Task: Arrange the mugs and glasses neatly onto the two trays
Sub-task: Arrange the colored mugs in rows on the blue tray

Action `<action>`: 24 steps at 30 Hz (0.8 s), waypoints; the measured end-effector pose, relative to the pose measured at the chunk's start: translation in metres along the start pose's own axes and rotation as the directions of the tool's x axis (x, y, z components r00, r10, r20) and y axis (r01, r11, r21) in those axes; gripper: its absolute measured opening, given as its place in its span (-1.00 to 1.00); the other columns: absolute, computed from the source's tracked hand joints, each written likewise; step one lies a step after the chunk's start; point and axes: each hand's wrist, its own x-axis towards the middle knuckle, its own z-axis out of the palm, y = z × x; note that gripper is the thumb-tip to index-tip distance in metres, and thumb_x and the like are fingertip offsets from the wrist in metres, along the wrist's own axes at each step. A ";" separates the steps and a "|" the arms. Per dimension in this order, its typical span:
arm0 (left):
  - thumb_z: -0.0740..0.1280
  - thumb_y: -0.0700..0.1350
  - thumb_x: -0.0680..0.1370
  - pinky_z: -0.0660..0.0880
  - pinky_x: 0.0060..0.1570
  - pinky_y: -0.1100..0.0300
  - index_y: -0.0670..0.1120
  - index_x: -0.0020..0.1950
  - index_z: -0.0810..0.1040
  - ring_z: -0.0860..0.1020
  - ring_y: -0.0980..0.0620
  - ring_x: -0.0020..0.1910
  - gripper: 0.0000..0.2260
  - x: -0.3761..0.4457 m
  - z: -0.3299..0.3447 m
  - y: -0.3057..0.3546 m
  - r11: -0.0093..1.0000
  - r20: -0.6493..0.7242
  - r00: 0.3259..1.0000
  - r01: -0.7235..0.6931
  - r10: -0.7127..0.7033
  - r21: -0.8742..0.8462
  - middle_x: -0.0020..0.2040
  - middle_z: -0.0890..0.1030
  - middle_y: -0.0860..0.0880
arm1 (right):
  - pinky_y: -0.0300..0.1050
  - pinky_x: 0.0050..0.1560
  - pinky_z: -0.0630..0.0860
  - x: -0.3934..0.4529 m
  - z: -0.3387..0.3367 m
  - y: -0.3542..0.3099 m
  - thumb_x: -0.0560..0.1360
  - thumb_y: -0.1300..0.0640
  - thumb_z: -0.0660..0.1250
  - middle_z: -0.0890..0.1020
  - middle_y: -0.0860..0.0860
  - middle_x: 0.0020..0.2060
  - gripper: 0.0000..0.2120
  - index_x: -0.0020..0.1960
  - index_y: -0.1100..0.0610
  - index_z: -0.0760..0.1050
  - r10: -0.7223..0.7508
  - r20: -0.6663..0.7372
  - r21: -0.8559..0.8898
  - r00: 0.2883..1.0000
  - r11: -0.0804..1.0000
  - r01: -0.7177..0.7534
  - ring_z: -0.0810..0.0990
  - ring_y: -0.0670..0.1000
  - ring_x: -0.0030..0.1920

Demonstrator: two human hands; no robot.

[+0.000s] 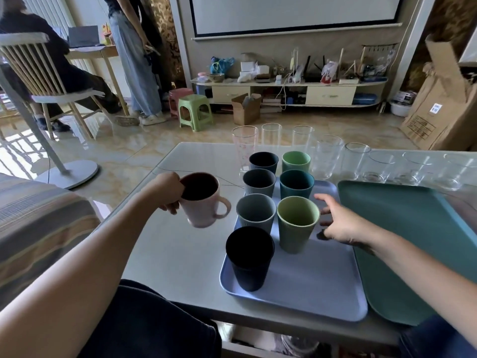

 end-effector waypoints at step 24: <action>0.18 -0.19 0.56 0.44 -0.67 0.24 -0.25 -0.16 0.53 0.59 -0.10 -0.42 -0.80 -0.089 -0.006 0.132 0.792 -0.404 0.863 -0.464 0.303 -0.397 -0.26 0.49 -0.11 | -0.42 -0.37 0.35 -0.075 -0.024 -0.088 0.49 -0.04 0.21 0.50 0.01 -0.25 -0.82 -0.07 0.05 0.49 -0.509 -0.292 0.269 0.810 0.769 0.580 0.44 -0.22 -0.34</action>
